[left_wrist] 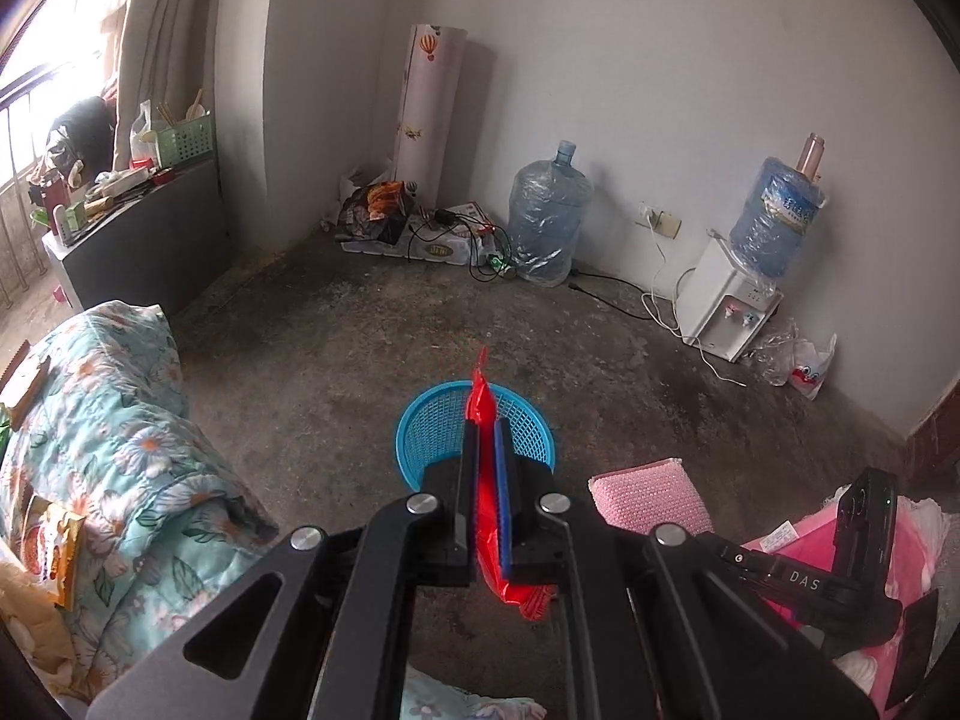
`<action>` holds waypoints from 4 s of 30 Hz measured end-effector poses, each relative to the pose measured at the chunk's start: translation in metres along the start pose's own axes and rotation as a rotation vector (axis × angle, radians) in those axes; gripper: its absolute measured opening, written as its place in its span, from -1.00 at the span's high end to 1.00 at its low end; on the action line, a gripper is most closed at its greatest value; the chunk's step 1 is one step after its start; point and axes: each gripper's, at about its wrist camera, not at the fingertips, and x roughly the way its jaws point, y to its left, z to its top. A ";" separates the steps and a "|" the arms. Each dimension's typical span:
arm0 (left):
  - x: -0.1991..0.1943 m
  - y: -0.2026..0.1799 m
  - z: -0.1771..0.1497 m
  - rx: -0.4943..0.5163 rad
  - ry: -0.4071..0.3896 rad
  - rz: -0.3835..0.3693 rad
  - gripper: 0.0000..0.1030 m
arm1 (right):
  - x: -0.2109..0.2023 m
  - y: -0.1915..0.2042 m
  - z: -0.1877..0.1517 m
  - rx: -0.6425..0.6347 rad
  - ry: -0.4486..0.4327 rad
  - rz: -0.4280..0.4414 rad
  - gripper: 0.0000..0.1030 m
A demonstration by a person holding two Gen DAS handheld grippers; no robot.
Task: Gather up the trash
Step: 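Carry the wrapper and pad over the blue wastebasket and open both tools, then move both open tools back over the bed, then close the right tool on the yellow snack bag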
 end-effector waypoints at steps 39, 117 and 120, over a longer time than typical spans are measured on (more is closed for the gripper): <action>-0.015 0.043 0.002 0.006 -0.071 -0.150 -0.45 | 0.076 0.051 0.001 -0.368 -0.133 -0.346 -0.67; -0.191 0.271 -0.164 -0.293 -0.167 0.368 0.98 | 0.227 0.290 -0.145 -0.333 0.628 0.299 0.88; -0.202 0.272 -0.165 -0.300 -0.210 0.360 0.98 | 0.217 0.299 -0.144 -0.366 0.586 0.311 0.90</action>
